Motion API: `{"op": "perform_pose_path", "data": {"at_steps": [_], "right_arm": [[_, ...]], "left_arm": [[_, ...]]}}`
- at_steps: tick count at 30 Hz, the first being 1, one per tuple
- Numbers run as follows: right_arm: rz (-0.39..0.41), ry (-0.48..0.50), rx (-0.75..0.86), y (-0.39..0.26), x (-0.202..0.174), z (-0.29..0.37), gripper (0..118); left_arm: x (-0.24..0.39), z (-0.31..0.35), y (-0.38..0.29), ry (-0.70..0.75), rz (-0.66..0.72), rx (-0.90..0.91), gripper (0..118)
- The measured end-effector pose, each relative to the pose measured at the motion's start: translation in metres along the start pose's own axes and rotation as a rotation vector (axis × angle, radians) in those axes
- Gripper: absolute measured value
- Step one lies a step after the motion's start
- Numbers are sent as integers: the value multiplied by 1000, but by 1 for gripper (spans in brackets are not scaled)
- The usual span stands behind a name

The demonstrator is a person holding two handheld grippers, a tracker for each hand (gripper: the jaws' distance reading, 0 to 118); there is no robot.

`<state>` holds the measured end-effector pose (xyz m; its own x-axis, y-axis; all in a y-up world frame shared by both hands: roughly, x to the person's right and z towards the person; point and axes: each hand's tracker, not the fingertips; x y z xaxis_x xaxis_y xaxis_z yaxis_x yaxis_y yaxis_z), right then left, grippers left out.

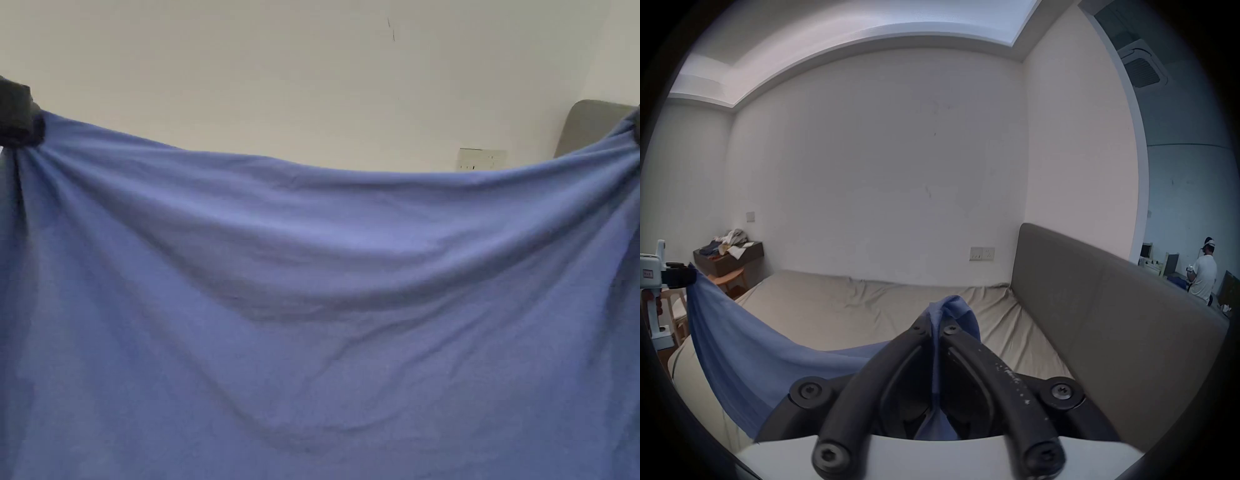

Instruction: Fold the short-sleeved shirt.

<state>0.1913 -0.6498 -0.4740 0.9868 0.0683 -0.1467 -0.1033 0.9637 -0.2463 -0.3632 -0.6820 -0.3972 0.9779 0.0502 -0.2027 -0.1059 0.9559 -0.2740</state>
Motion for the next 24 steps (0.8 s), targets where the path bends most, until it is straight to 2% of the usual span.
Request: {"op": "perform_pose_path", "data": {"at_steps": [4,10,14,19,24], "right_arm": [[5,-38,35,36,-7,-37,5],[3,-80,86,77,-27,-88,5],[-52,-93,148,100,-35,-115,5],[-72,-111,195,119,-42,-142,5],[-168,-100,223,111,-33,-159,5]], "left_arm": [[4,-19,49,54,19,52,4],[24,-54,98,169,-84,132,4],[34,-80,119,210,-77,152,4],[39,-108,131,251,-113,176,4],[32,-137,121,269,-88,171,4]]}}
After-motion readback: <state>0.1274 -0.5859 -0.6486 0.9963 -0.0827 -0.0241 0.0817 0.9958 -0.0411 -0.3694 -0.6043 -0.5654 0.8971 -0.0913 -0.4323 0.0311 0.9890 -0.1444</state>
